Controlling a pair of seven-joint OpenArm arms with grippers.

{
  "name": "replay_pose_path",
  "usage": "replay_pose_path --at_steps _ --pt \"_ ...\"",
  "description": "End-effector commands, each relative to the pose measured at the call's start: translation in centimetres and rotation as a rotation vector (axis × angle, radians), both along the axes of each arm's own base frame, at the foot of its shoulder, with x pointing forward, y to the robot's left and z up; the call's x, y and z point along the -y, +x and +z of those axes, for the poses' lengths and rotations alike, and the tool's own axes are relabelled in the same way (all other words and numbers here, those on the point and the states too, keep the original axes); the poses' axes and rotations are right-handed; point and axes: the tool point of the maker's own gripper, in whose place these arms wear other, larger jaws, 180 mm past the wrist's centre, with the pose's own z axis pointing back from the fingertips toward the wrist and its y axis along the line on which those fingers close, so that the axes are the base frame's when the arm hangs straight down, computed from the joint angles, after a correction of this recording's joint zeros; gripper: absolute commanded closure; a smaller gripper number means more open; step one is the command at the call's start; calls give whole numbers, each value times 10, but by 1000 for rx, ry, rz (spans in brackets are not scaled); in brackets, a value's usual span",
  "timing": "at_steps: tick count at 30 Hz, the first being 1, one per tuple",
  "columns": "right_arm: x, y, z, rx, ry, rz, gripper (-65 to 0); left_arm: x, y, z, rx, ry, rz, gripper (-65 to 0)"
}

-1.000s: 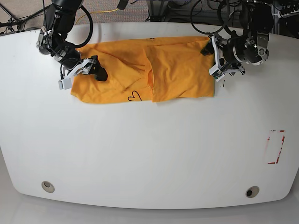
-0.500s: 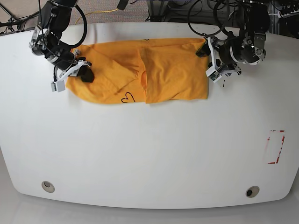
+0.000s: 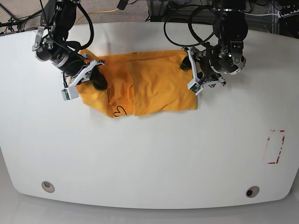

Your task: Fold the T-shirt properly

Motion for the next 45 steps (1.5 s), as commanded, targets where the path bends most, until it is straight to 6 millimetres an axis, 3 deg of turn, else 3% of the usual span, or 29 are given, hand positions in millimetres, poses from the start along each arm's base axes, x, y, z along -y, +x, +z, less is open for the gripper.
replay_pose_path --at_steps 1,9,16,20,23,27,30,33,35,38,42,45 --pt "-19 7 20 55 80 24 0 2 -4 -3 -20 8 0 -338" --pt "-82 16 48 110 285 112 0 15 -9 -4 -25 1 -43 -338" --pt "-136 24 24 31 277 227 -8 8 -10 -5 -27 20 -46 -338" --pt "-153 24 23 35 238 284 -111 7 -10 -4 -24 22 -47 -336" --pt "-162 24 19 40 165 322 -277 8 -9 -3 -21 16 -45 -279" --pt "-170 25 17 65 113 344 -419 8 -3 8 18 15 -44 -250" --pt "-179 24 16 89 63 378 -461 9 6 27 85 15 -46 -250" --pt "-191 20 19 103 45 423 -458 9 8 39 124 17 -46 -250" --pt "-199 21 34 155 40 454 -458 -4 10 44 140 27 0 -243" --pt "-201 21 37 169 35 468 -458 -31 10 43 136 49 84 -243" --pt "-204 18 38 173 36 477 -458 -93 9 44 136 100 271 -161" --pt "-219 9 39 178 40 531 -458 -135 3 47 137 135 402 -115"
